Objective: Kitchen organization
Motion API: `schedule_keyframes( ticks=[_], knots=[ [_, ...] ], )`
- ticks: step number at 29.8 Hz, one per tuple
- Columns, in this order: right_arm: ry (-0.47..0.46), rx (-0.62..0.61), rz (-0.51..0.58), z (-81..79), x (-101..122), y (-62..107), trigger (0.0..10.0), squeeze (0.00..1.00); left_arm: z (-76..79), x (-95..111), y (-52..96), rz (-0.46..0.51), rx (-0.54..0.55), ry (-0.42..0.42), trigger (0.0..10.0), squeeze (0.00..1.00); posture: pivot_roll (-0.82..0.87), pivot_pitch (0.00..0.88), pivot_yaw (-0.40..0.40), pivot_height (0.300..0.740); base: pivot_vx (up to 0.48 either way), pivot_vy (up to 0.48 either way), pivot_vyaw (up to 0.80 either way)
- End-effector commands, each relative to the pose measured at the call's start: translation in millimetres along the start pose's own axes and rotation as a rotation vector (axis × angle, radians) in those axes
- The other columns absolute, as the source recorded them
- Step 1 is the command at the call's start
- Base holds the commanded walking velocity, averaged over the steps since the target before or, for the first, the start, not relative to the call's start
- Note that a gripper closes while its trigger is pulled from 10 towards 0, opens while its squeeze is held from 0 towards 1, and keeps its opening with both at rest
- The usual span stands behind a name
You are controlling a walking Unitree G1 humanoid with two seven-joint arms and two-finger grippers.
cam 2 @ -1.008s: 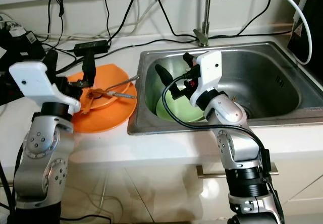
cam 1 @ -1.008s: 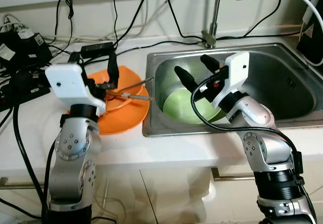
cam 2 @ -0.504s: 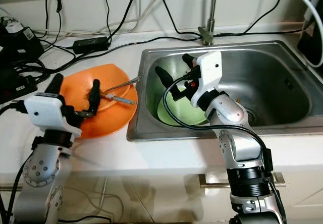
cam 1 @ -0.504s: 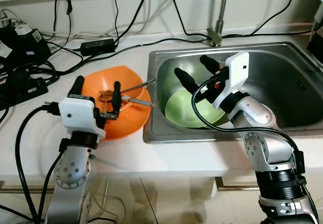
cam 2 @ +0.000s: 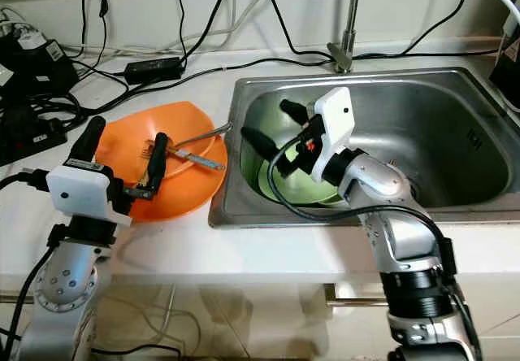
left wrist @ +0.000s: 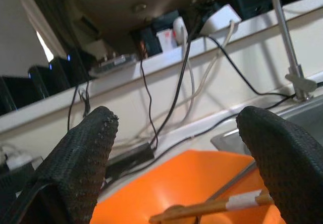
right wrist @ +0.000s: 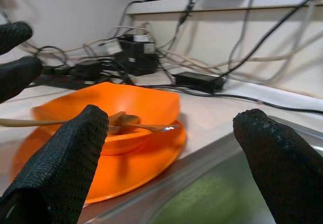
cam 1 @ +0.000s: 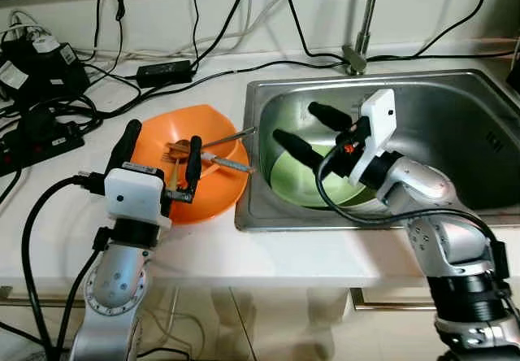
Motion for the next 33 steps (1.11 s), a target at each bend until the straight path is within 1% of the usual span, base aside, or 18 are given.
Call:
schedule_keyframes(
  ticks=[1,2,6,7,9,10,13,14,17,20,24,25,27,28,29,33],
  knots=[
    [-0.014,0.049,0.001,-7.3,1,0.9,10.0,0.0,1.5,6,1.6,0.022,-0.025,-0.025,10.0,0.0,-0.08,0.019,0.092,0.74,0.0,0.0,0.0],
    [-0.014,0.049,0.001,-7.3,1,0.9,10.0,0.0,1.5,6,1.6,0.022,-0.025,-0.025,10.0,0.0,-0.08,0.019,0.092,0.74,0.0,0.0,0.0],
    [-0.017,0.142,-0.032,-16.5,-3,8.1,10.0,0.0,-2.9,1,11.2,-0.004,-0.027,-0.049,10.0,0.0,-0.08,0.018,0.091,0.74,0.0,0.0,0.0],
    [-0.024,0.175,-0.041,-19.7,-4,10.6,10.0,0.0,-3.0,-1,13.6,-0.011,-0.03,-0.055,10.0,0.0,-0.08,0.018,0.091,0.74,0.0,0.0,0.0],
    [-0.027,0.197,-0.047,-21.9,-5,12.3,10.0,0.0,-2.6,-2,15.3,-0.017,-0.032,-0.056,10.0,0.0,-0.08,0.018,0.091,0.74,0.0,0.0,0.0],
    [-0.028,0.229,-0.059,-25.4,-6,15.0,10.0,0.0,-1.9,-6,19.3,-0.034,-0.038,-0.059,10.0,0.0,-0.08,0.019,0.091,0.74,0.0,0.0,0.0],
    [-0.024,0.24,-0.065,-26.2,-6,16.3,10.0,0.0,-1.7,-9,22.7,-0.048,-0.04,-0.059,10.0,0.0,-0.07,0.02,0.088,0.74,0.0,0.0,0.0],
    [-0.019,0.232,-0.07,-24.2,-7,15.9,10.0,0.0,-1.2,-12,26.3,-0.059,-0.045,-0.068,10.0,0.0,-0.07,0.02,0.086,0.74,0.0,0.0,0.0],
    [-0.017,0.235,-0.07,-24.4,-7,15.5,10.0,0.0,-1.1,-18,29.5,-0.073,-0.048,-0.08,10.0,0.0,-0.07,0.02,0.085,0.74,0.0,0.0,0.0],
    [-0.017,0.244,-0.07,-25.7,-7,14.9,10.0,0.0,-0.2,-25,30.1,-0.084,-0.052,-0.087,10.0,0.0,-0.07,0.019,0.084,0.74,0.0,0.0,0.0],
    [-0.016,0.251,-0.07,-28.2,-7,14.3,10.0,0.0,0.1,-31,27.4,-0.091,-0.052,-0.088,10.0,0.0,-0.08,0.019,0.087,0.74,0.0,0.0,0.0],
    [-0.016,0.253,-0.071,-29.8,-7,14.3,10.0,0.0,0.7,-34,26.4,-0.096,-0.053,-0.087,6.6,0.0,-0.08,0.02,0.088,0.74,0.0,0.0,0.0],
    [-0.015,0.258,-0.071,-32.0,-8,14.6,10.0,0.0,1.7,-40,25.5,-0.104,-0.058,-0.084,3.3,0.0,-0.08,0.02,0.089,0.74,0.0,0.0,0.0],
    [-0.015,0.258,-0.071,-32.0,-8,14.6,10.0,0.0,1.7,-40,25.5,-0.104,-0.058,-0.084,3.3,0.0,-0.08,0.02,0.089,0.74,0.0,0.0,0.0],
    [-0.015,0.259,-0.071,-32.8,-8,14.8,10.0,0.0,2.0,-44,25.0,-0.108,-0.063,-0.083,0.0,0.0,-0.08,0.02,0.089,0.74,0.0,0.0,0.0],
    [-0.015,0.259,-0.07,-33.4,-8,15.2,10.0,0.0,4.2,-47,24.0,-0.105,-0.08,-0.082,0.0,0.0,-0.09,0.018,0.093,0.74,0.0,0.0,0.0]
  ],
)
Point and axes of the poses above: a point about 5 cm out from each wrist's last joint towards the gripper, its own y axis pointing back from the gripper into the wrist, its own x axis along the axis of the wrist's last joint, z = x × y, the point moved 5 cm from there along -y, pointing out of the wrist towards the gripper, and after that the axes turned 7 degrees about y, right-handed, at the moved point
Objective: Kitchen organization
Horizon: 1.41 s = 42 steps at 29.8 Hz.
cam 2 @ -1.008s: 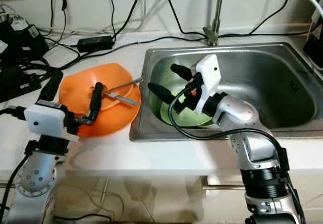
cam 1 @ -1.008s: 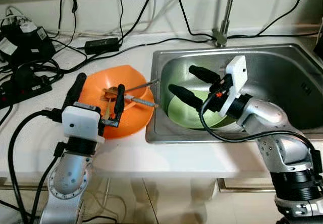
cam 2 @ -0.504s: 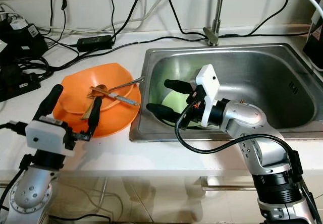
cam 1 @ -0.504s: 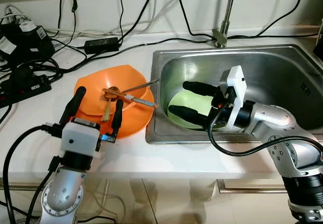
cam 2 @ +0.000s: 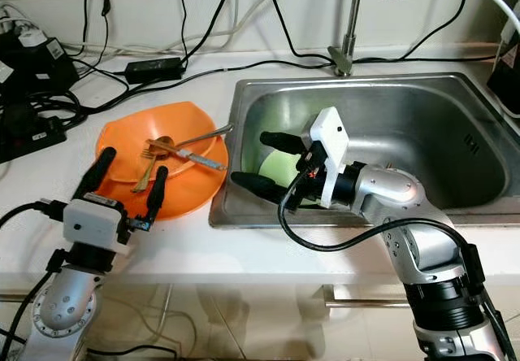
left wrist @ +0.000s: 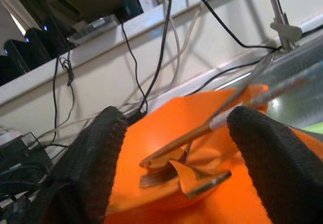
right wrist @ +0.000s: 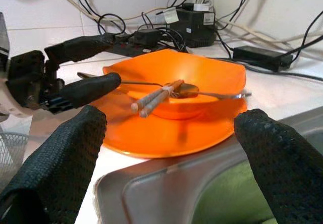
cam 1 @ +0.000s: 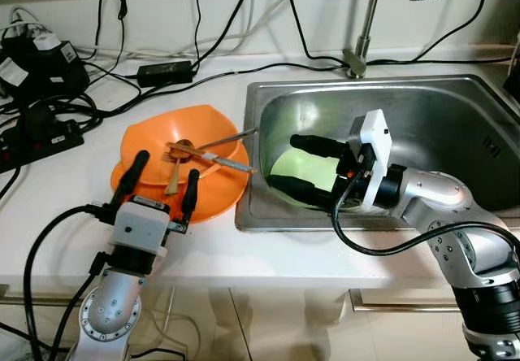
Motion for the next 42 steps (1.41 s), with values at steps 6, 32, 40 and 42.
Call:
schedule_keyframes(
  ticks=[6,32,40,42],
  knots=[
    [0.021,0.03,0.017,-6.5,6,-2.4,10.0,0.0,3.3,-1,-1.6,0.012,-0.025,-0.009,0.0,0.0,-0.09,0.016,0.095,0.74,0.0,0.0,0.0],
    [0.005,0.092,0.007,-17.5,4,2.1,10.0,0.0,6.1,-5,-3.0,0.019,-0.046,0.003,0.0,0.0,-0.09,0.01,0.103,0.74,0.0,0.0,0.0],
    [0.004,0.094,0.008,-18.7,3,1.6,10.0,0.0,6.3,-6,-2.9,0.02,-0.048,0.003,0.0,0.0,-0.09,0.011,0.103,0.74,0.0,0.0,0.0],
    [0.004,0.093,0.008,-18.7,3,1.6,10.0,0.0,6.2,-5,-3.0,0.022,-0.048,0.001,0.0,0.0,-0.09,0.011,0.104,0.74,0.0,0.0,0.0]
  ],
)
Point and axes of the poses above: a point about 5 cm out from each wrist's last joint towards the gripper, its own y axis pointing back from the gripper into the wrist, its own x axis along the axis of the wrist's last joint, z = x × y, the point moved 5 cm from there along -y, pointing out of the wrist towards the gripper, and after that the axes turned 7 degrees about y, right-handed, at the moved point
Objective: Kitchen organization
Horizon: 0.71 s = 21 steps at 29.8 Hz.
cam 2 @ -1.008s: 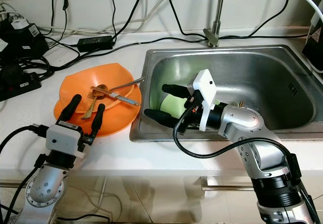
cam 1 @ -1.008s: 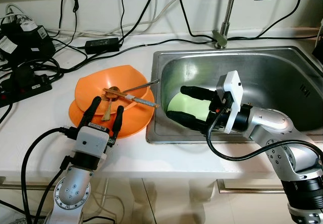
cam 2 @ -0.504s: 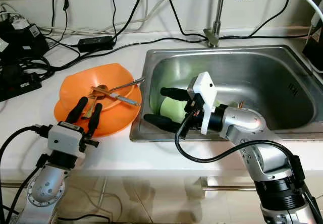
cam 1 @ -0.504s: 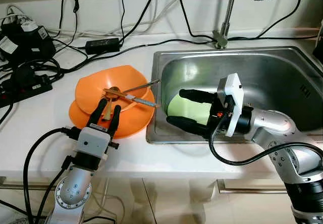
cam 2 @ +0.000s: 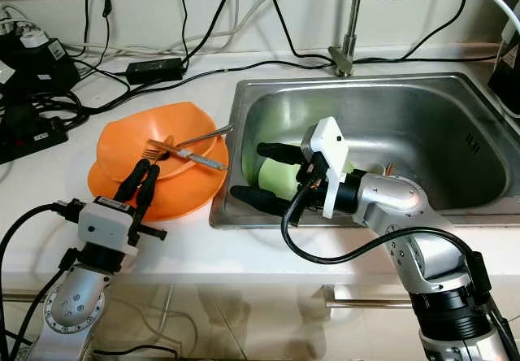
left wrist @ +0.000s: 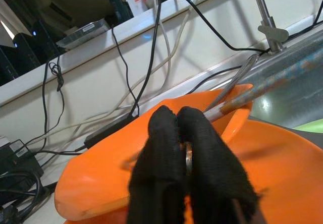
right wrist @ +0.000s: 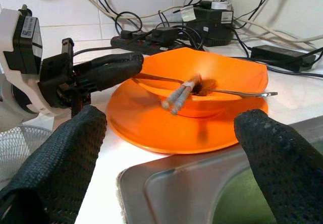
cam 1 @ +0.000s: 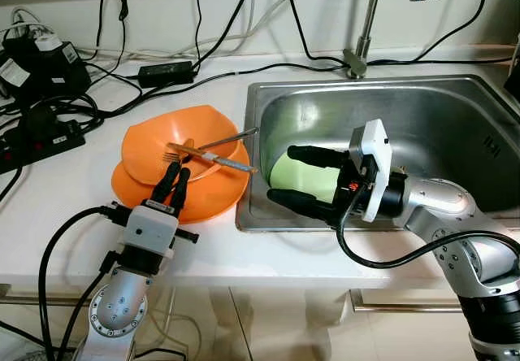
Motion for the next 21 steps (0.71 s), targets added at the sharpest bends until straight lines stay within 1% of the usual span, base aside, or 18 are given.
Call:
schedule_keyframes(
  ticks=[1,2,7,11,13,17,19,21],
  knots=[
    [0.005,0.033,0.011,-7.6,3,-2.1,10.0,0.0,-0.7,1,-1.5,0.005,-0.008,-0.003,0.0,0.0,-0.09,0.011,0.104,0.74,0.0,0.0,0.0],
    [0.005,0.033,0.011,-7.6,3,-2.1,10.0,0.0,-0.7,1,-1.5,0.005,-0.008,-0.003,0.0,0.0,-0.09,0.011,0.104,0.74,0.0,0.0,0.0],
    [0.003,0.03,0.01,-7.3,2,-2.0,10.0,0.0,-4.3,15,-3.4,0.032,-0.005,-0.007,0.0,0.0,-0.09,0.014,0.103,0.74,0.0,0.0,0.0],
    [0.004,0.029,0.008,-6.8,2,-2.2,10.0,0.0,-5.3,20,-1.9,0.03,-0.014,-0.001,0.0,0.0,-0.09,0.014,0.101,0.74,0.0,0.0,0.0],
    [0.006,0.03,0.009,-6.7,2,-2.5,10.0,0.0,-5.8,21,-0.3,-0.001,-0.036,0.019,0.0,0.0,-0.08,0.014,0.102,0.74,0.0,0.0,0.0],
    [0.007,0.029,0.009,-6.4,2,-2.8,10.0,0.0,-4.9,22,-0.5,-0.022,-0.06,0.037,0.0,0.0,-0.08,0.014,0.102,0.74,0.0,0.0,0.0],
    [0.008,0.029,0.01,-6.0,2,-3.4,10.0,0.0,-8.0,25,-2.4,-0.04,-0.083,0.047,0.0,0.0,-0.07,0.013,0.104,0.74,0.0,0.0,0.0],
    [0.01,0.028,0.009,-6.0,1,-3.9,10.0,0.0,-12.1,23,-3.9,-0.065,-0.088,0.057,0.0,0.0,-0.07,0.014,0.108,0.74,0.0,0.0,0.0]
  ],
)
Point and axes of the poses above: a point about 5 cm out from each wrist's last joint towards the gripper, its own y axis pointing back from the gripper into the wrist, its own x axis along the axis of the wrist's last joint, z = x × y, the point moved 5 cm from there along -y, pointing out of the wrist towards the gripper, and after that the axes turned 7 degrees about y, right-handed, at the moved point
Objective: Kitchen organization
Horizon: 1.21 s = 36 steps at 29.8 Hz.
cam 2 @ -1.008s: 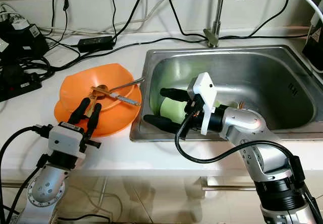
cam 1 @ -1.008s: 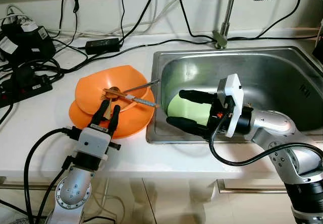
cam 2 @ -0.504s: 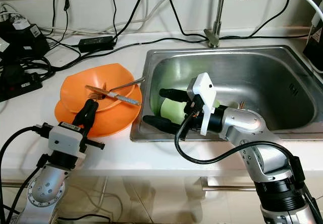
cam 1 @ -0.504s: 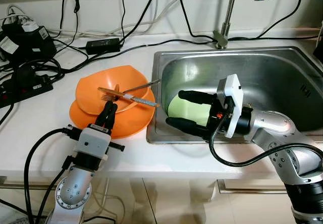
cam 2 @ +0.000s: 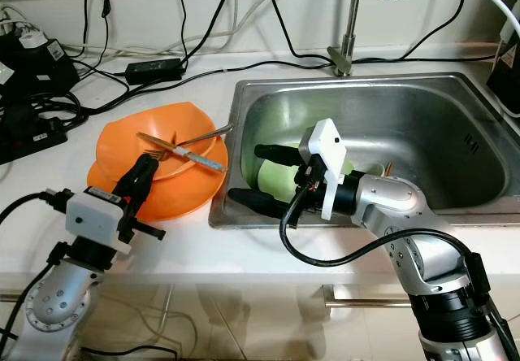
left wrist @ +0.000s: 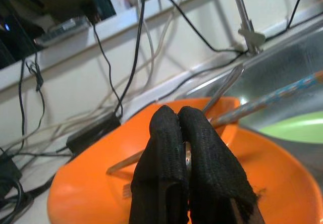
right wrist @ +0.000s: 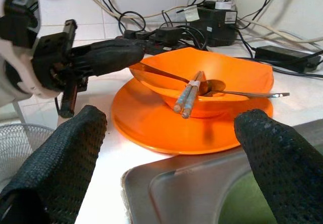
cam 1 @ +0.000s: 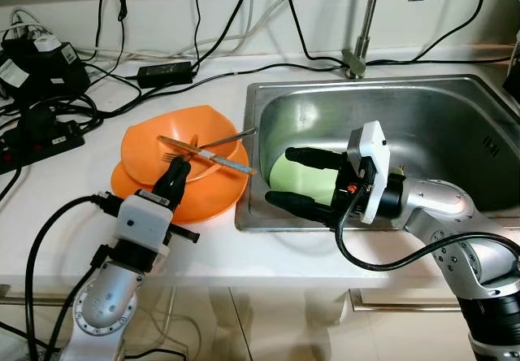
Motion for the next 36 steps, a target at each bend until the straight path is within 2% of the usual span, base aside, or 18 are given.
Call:
schedule_keyframes(
  ticks=[1,5,13,19,27,31,36],
  knots=[
    [0.008,0.015,0.009,-2.5,1,-2.1,10.0,0.0,-6.0,3,-0.5,-0.01,0.004,0.006,0.0,0.0,-0.07,0.014,0.108,0.74,0.0,0.0,0.0],
    [0.007,0.011,0.012,-3.0,1,-2.6,10.0,0.0,-9.3,-2,-1.6,-0.04,0.012,0.002,0.0,0.0,-0.07,0.015,0.113,0.74,0.0,0.0,0.0],
    [-0.001,0.005,0.009,-1.6,0,-1.3,10.0,0.0,-1.5,-6,-4.0,-0.086,-0.014,0.046,0.0,0.0,-0.08,0.017,0.106,0.74,0.0,0.0,0.0],
    [0.004,0.005,0.006,1.6,0,-1.5,10.0,0.0,8.0,-15,0.2,-0.215,-0.128,0.085,0.0,0.0,-0.06,0.014,0.099,0.74,0.0,0.0,0.0],
    [0.005,0.004,0.008,2.3,-1,-3.1,10.0,0.0,-0.9,-11,-4.8,-0.245,-0.161,0.069,0.0,0.0,-0.07,0.008,0.103,0.74,0.0,0.0,0.0],
    [0.007,-0.019,0.014,4.4,-1,-5.6,10.0,0.0,1.0,-12,-6.9,-0.253,-0.161,0.075,0.0,0.0,-0.07,0.008,0.102,0.74,0.0,0.0,0.0],
    [0.023,-0.106,0.033,16.9,1,-13.6,10.0,0.0,7.5,-15,-6.6,-0.271,-0.176,0.091,0.0,0.0,-0.07,0.004,0.095,0.74,0.0,0.0,0.0]
  ],
)
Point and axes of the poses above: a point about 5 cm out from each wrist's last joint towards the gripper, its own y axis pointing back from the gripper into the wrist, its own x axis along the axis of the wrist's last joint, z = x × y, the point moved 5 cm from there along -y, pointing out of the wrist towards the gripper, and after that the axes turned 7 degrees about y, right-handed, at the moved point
